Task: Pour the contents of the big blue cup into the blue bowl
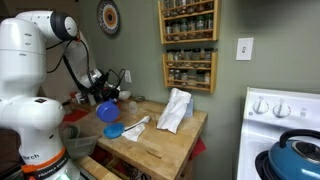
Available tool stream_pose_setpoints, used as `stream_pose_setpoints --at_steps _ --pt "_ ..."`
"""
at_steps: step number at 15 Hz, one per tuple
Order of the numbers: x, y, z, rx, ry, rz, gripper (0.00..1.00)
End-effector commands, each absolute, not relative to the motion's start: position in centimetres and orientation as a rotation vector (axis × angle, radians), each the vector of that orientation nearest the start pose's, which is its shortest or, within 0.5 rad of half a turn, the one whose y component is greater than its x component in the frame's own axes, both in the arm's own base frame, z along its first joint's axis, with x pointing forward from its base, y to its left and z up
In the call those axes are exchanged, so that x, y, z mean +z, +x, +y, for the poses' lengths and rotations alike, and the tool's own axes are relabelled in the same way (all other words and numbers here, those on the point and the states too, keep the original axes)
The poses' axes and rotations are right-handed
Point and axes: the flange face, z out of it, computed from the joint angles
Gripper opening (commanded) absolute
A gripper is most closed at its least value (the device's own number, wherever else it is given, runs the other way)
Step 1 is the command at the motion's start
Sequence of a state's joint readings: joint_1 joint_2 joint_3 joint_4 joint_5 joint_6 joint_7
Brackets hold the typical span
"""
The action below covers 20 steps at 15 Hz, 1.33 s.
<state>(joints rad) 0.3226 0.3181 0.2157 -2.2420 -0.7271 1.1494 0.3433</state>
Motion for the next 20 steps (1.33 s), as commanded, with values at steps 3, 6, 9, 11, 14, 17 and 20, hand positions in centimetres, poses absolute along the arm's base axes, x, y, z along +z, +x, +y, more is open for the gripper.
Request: stream_pose_setpoints --at_steps 3,6,9,11,14,17,20 --pt "24.2 38.5 13.5 -0.948 1.553 0.389 0.01" --pt "24.3 38.6 13.7 -0.938 1.508 0.374 0.01" --pt "24.4 38.7 13.9 -0.921 1.462 0.366 0.01" --pt "24.5 38.8 14.0 -0.912 1.441 0.358 0.01" --pt "24.1 39.5 15.0 -0.893 1.407 0.348 0.01" --pt "24.4 39.7 15.0 -0.883 1.391 0.340 0.01" --pt "24.2 40.0 15.3 -0.888 1.389 0.344 0.01"
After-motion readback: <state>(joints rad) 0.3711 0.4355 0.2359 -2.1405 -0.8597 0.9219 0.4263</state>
